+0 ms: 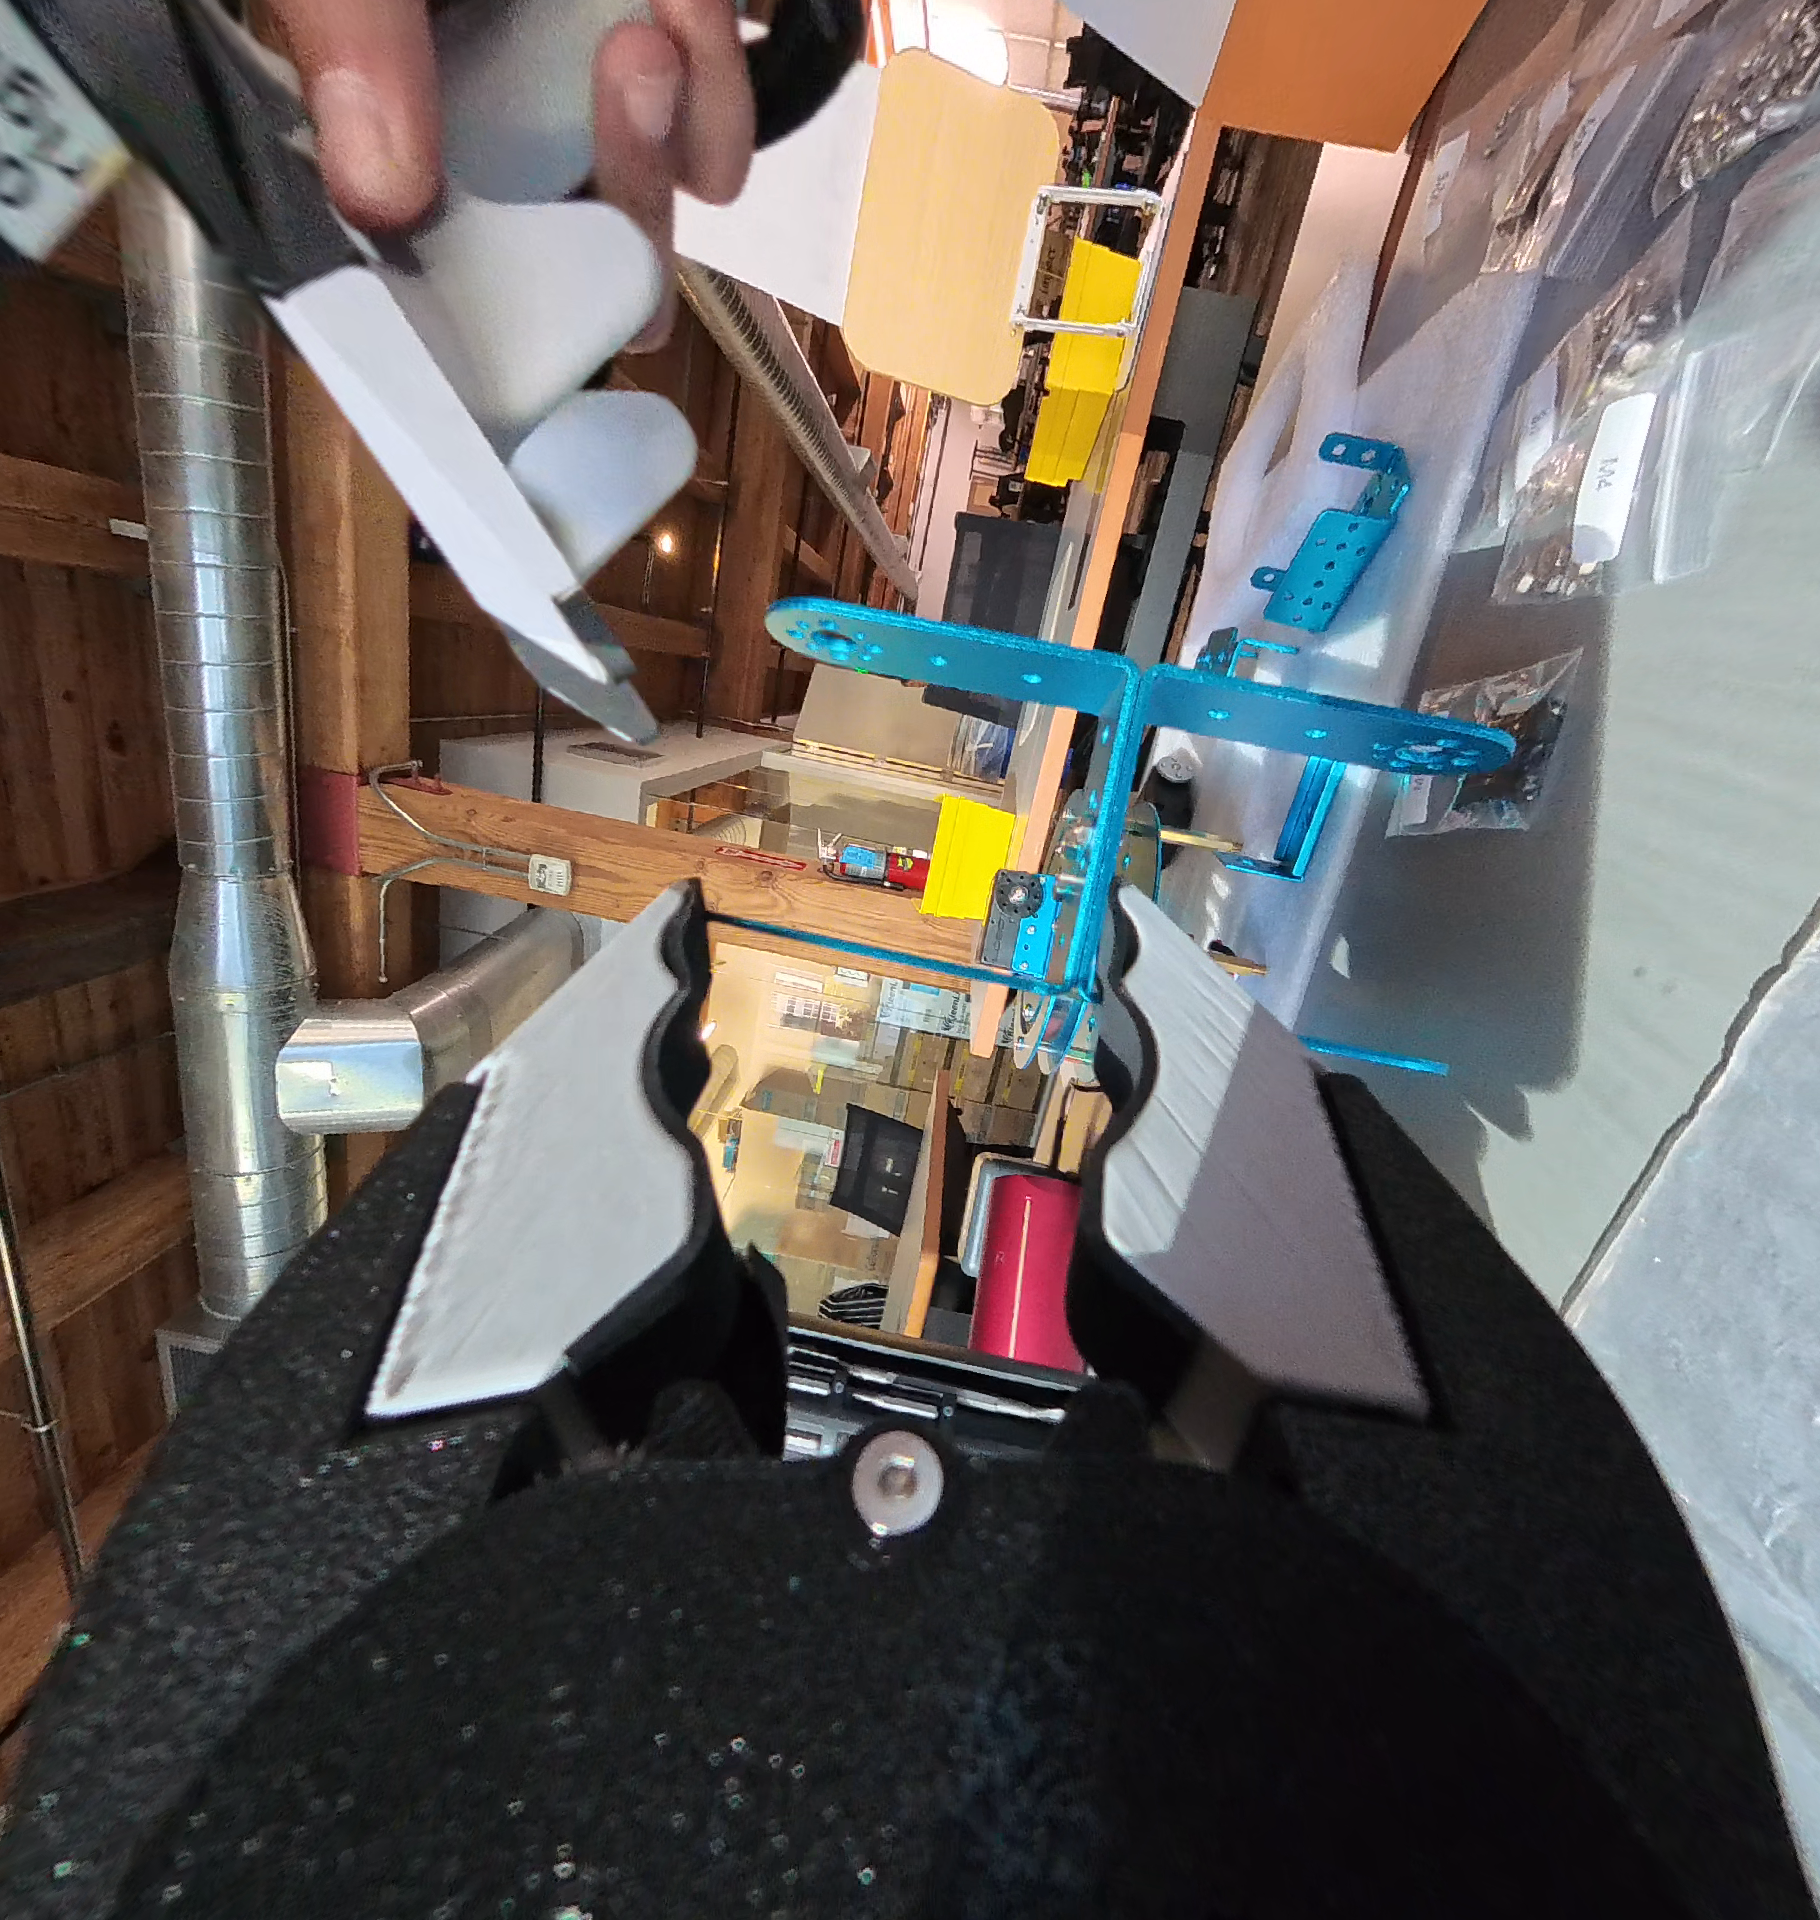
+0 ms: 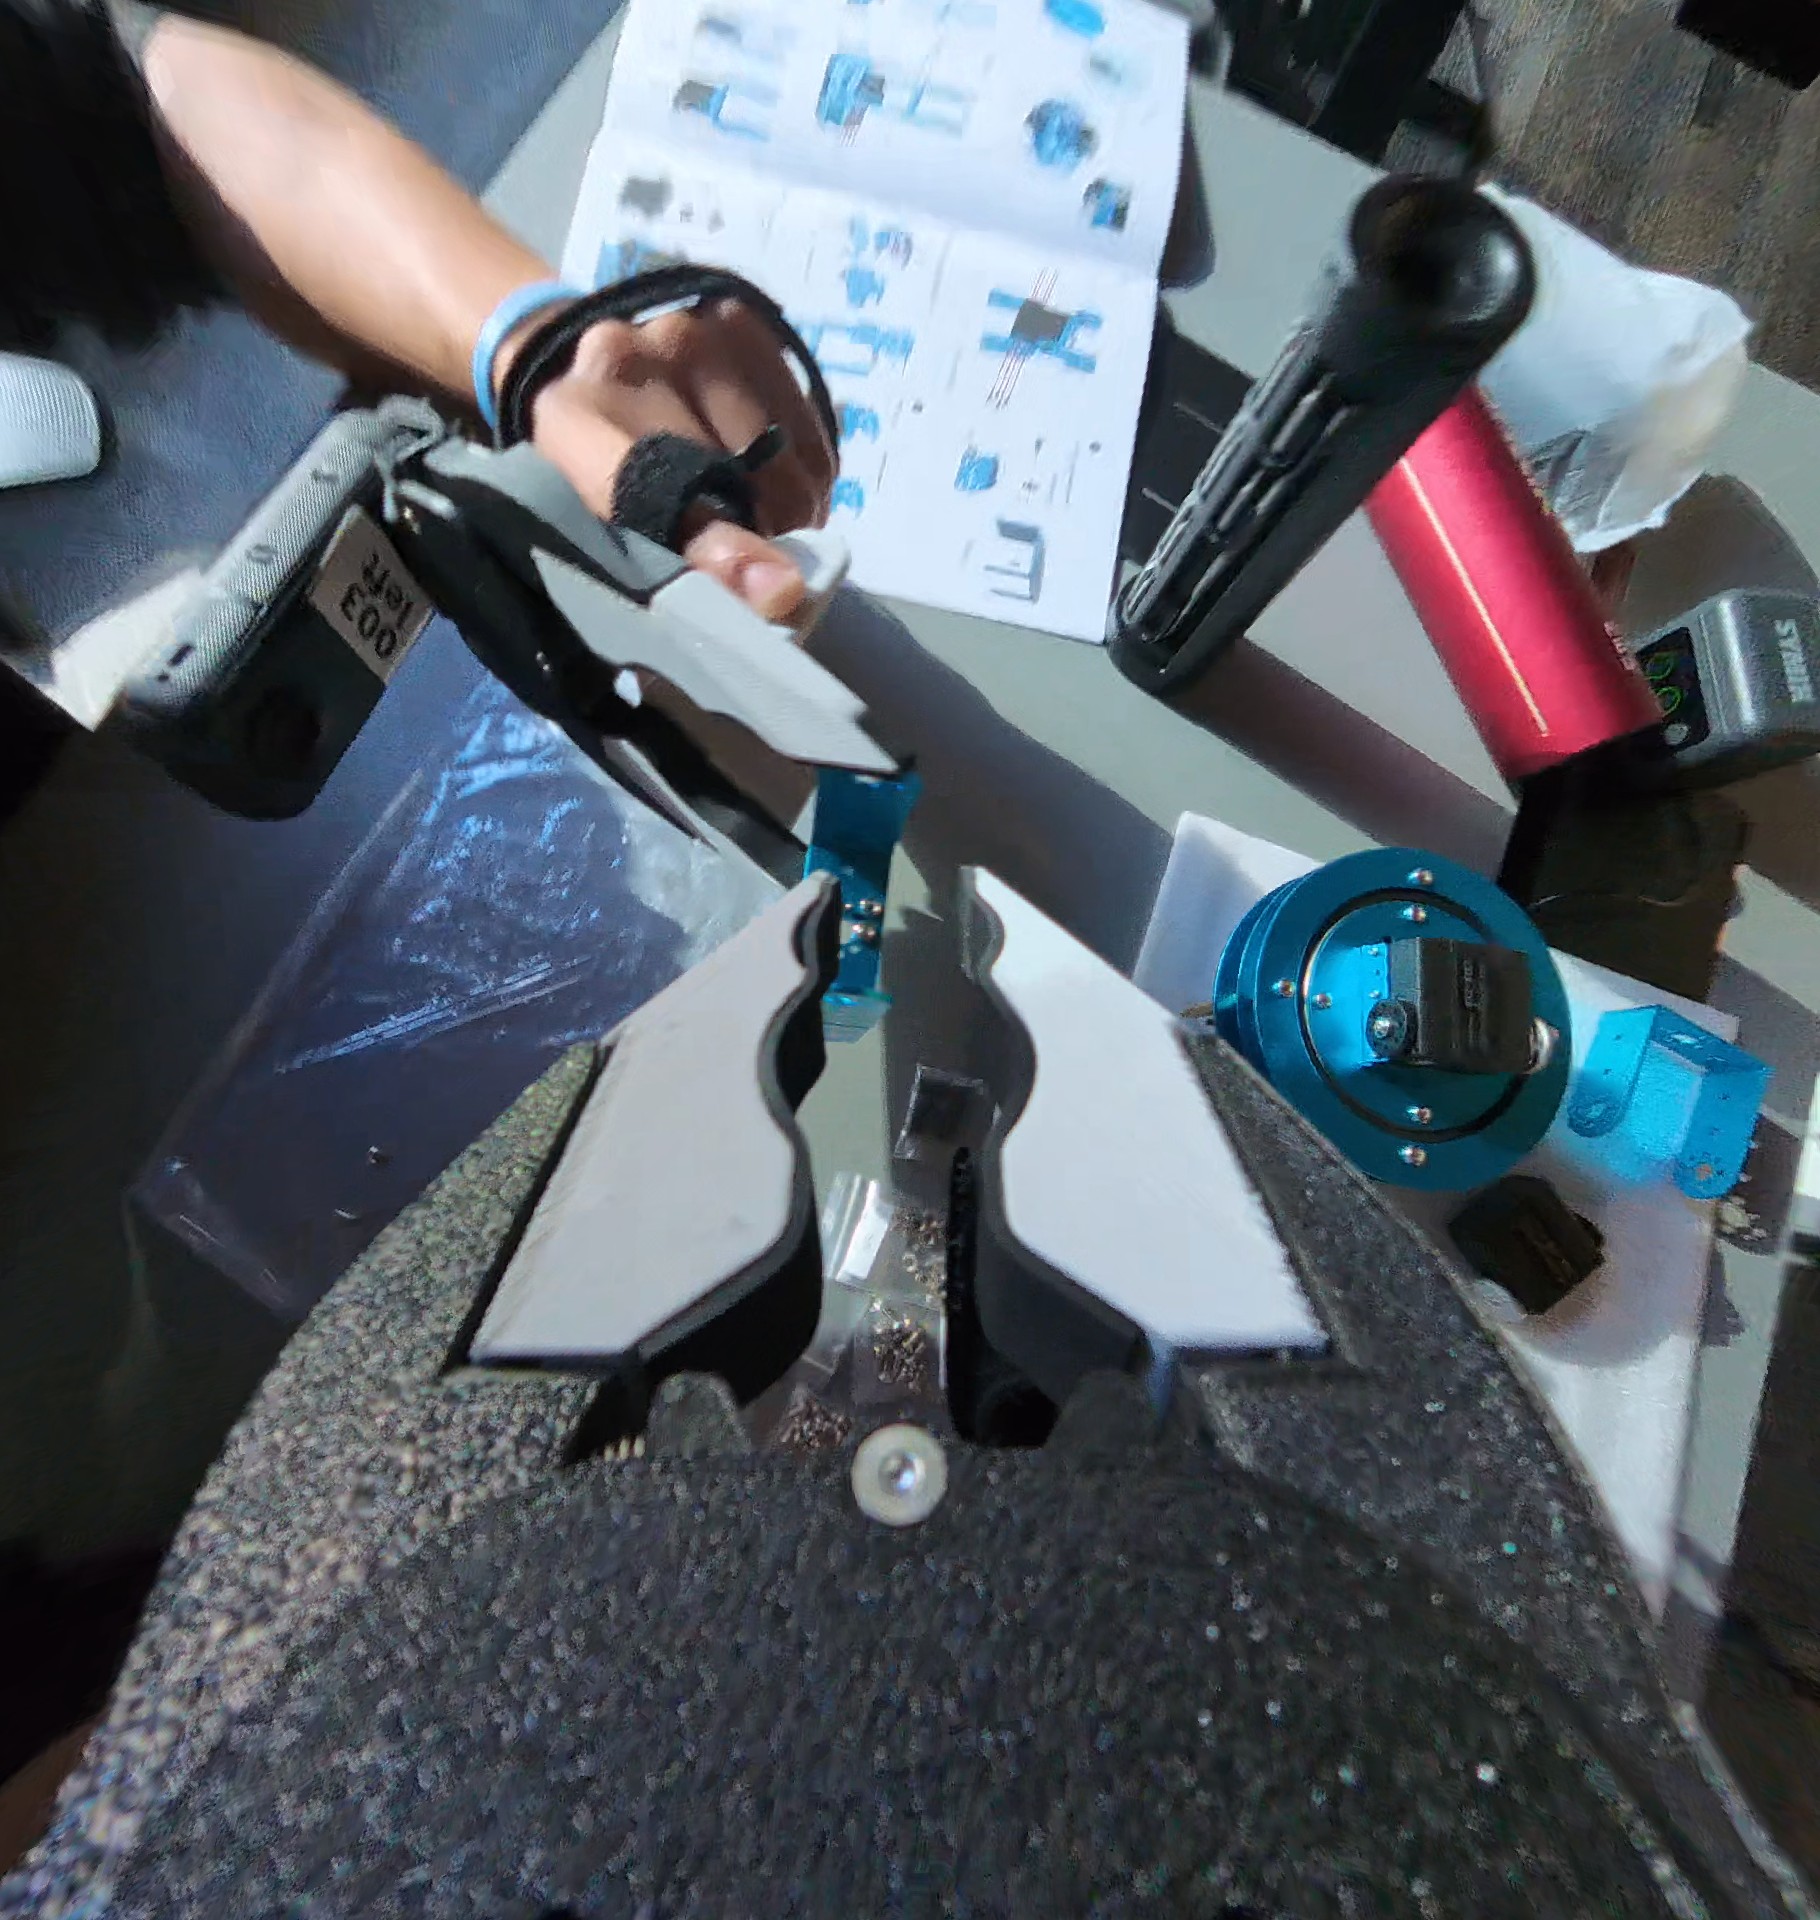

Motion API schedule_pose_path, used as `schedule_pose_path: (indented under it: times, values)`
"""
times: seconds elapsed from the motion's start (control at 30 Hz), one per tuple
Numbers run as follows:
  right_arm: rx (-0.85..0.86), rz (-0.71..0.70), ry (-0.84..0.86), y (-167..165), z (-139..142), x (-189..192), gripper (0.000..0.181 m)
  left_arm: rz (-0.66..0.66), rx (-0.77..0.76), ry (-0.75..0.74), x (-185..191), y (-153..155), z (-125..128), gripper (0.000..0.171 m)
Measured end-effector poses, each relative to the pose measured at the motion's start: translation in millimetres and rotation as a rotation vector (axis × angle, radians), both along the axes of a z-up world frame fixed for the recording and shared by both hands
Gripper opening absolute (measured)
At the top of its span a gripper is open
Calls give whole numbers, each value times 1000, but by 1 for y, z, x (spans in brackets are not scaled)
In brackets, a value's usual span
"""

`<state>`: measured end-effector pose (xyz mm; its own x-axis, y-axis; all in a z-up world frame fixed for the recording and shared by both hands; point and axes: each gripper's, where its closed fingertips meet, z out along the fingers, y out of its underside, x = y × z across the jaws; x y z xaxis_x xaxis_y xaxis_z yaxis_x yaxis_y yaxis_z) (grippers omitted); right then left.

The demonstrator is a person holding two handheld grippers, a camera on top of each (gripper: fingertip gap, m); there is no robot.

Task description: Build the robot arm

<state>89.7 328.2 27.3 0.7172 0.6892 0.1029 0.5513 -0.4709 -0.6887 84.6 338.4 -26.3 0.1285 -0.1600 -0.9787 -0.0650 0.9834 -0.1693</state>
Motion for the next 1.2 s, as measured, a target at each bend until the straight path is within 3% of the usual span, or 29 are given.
schedule_pose_path:
  times: [0.13,0.27,0.4,0.7,1.2]
  values:
    - [49,-21,155,16,-3,28,21,-31,22,-46,-6,-9,8,74]
    - [-215,177,498,2,-27,7,26,-39,15,-59,-9,-10,13,74]
    - [-304,234,456,6,-63,-6,28,-45,8,-56,-10,-9,13,74]
    - [-268,348,393,-3,-66,-25,8,-63,2,-46,-11,-11,13,74]
    - [-248,352,304,-4,-72,-26,5,-83,-11,-38,-14,-15,12,74]
